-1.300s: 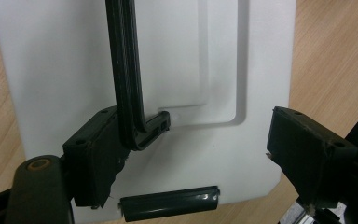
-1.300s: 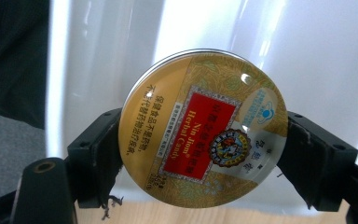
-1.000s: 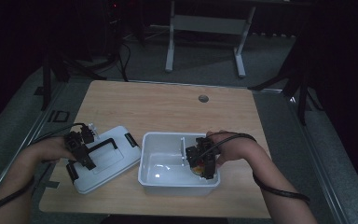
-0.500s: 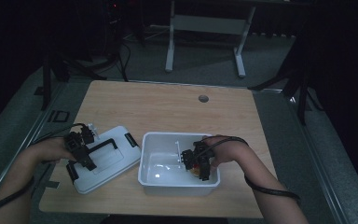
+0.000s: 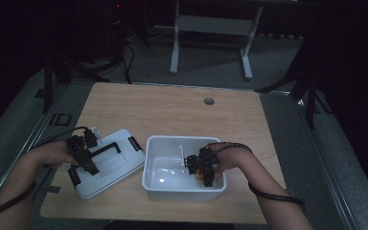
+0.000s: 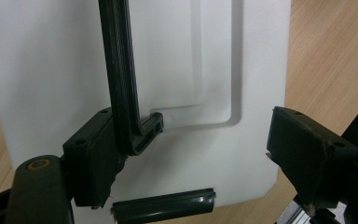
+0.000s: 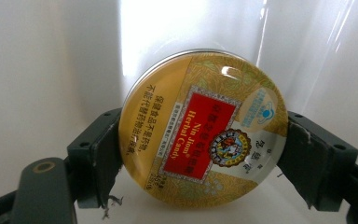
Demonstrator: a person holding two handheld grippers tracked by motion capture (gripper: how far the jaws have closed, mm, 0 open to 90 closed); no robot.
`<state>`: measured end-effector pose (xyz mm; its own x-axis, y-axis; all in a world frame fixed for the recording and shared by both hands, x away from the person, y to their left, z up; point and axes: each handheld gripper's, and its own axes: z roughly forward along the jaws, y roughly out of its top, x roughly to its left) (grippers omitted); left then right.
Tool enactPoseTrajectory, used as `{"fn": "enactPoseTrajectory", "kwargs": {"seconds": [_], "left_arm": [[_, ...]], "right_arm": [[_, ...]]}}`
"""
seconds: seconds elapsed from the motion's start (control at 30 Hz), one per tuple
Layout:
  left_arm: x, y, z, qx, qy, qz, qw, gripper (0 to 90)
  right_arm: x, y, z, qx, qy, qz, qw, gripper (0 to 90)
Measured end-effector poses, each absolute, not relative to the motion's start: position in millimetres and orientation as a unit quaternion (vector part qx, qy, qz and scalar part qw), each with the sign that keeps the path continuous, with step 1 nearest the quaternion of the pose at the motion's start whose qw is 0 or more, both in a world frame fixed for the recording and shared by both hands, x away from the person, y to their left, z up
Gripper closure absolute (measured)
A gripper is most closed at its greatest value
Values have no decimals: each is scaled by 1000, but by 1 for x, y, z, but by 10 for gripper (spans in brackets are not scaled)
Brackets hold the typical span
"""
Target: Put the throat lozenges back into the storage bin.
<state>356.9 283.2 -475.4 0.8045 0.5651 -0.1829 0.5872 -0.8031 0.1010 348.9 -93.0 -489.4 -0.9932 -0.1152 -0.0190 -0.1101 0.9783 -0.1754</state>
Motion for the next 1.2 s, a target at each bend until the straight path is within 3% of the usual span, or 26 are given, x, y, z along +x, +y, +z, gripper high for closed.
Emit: {"fn": "enactPoseTrajectory", "kwargs": {"seconds": [0.53,0.9,1.2], "left_arm": [[357,283,-476,947,303,-72,74,195],[356,285,-476,947,304,-70,74,195],[353,287,-472,948,304,-56,75,198]], "right_arm": [[350,-95,-478,-40,997,-61,29,132],[339,-111,-413,-42,998,16,51,137],[338,-162,-377,3,995,56,81,138]]}}
